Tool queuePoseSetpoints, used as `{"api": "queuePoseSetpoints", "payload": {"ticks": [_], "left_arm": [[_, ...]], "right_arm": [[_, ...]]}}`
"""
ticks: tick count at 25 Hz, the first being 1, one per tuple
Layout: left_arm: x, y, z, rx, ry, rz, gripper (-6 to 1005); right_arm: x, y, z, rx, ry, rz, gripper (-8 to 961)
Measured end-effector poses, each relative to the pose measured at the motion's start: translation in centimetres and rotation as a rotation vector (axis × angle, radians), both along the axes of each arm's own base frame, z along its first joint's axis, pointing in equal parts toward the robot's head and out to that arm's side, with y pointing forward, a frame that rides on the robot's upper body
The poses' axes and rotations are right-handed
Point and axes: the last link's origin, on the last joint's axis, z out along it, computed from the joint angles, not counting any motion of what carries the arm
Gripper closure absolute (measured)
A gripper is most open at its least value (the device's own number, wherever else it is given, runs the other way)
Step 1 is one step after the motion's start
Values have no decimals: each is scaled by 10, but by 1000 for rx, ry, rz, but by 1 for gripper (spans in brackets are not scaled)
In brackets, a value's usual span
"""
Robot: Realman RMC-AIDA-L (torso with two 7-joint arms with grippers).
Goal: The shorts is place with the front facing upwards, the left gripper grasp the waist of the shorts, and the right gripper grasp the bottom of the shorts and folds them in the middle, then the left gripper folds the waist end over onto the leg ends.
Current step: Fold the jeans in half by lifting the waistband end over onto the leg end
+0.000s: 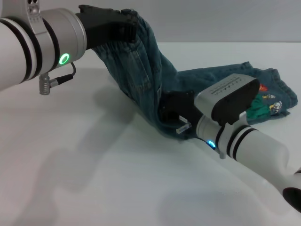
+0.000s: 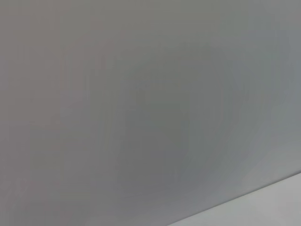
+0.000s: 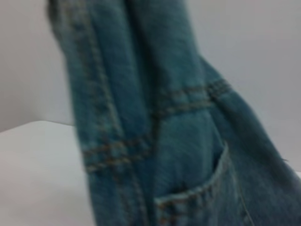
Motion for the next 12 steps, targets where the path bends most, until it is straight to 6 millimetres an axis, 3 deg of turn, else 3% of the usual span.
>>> {"api": "queuePoseSetpoints", "payload": {"ticks": [12], "left_arm": [[6, -1, -5, -10, -6, -23, 952]], "right_arm": [[-18, -5, -10, -51, -7, 69, 955]]}}
